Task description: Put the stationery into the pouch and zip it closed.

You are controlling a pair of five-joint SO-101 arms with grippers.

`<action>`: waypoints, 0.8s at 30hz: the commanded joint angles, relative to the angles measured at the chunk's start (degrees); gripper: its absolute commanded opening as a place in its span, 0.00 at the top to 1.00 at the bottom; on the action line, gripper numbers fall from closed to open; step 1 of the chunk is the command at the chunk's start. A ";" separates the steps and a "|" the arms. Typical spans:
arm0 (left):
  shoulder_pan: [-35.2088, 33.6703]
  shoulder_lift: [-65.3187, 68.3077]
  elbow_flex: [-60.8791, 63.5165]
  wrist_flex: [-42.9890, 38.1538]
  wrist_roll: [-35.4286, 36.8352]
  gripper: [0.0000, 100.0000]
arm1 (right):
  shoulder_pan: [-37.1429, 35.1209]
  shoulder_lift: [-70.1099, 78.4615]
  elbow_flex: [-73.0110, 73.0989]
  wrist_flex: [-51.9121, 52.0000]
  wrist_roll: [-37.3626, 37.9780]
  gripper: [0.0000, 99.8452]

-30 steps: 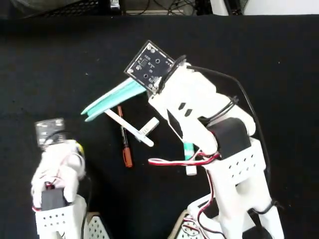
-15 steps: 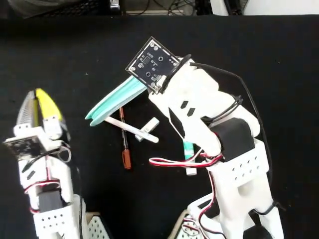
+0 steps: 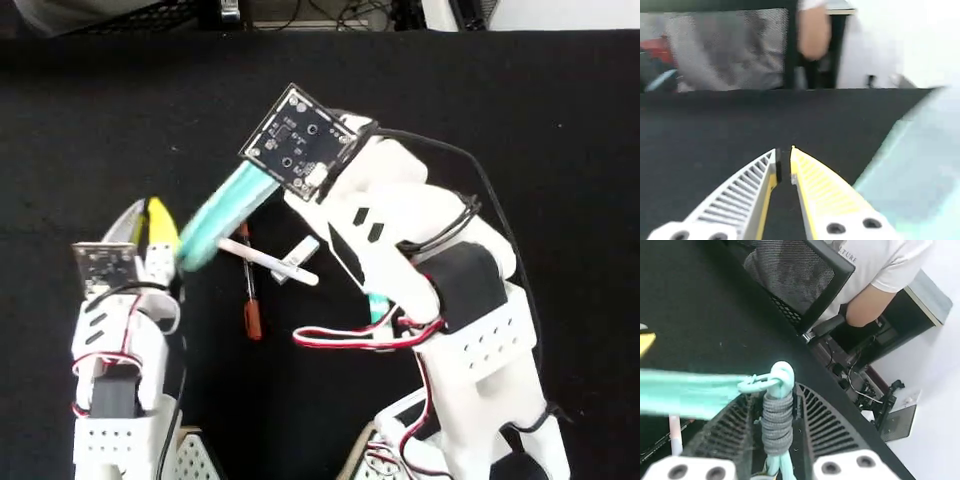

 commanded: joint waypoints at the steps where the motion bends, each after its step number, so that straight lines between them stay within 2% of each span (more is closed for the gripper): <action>1: 6.37 0.35 -6.73 0.97 -0.53 0.93 | -0.70 0.13 0.66 -3.08 -4.31 0.99; 4: 8.66 0.09 -8.40 2.46 -0.53 0.93 | -0.62 0.04 3.38 -7.12 -9.93 0.99; 10: 13.85 -0.09 -14.29 13.10 -0.62 0.93 | -0.79 -0.31 9.80 -18.37 -19.69 0.99; 15: 14.55 -0.18 -10.68 14.68 -0.62 0.93 | -0.97 -0.31 14.11 -24.88 -26.64 0.99; 21: 14.73 -0.18 -9.10 15.03 -0.62 0.93 | -8.53 -0.31 16.57 -25.67 -26.55 0.99; 24: 16.66 -0.18 -8.92 16.26 -0.62 0.93 | -12.75 -0.31 18.07 -25.58 -21.01 0.99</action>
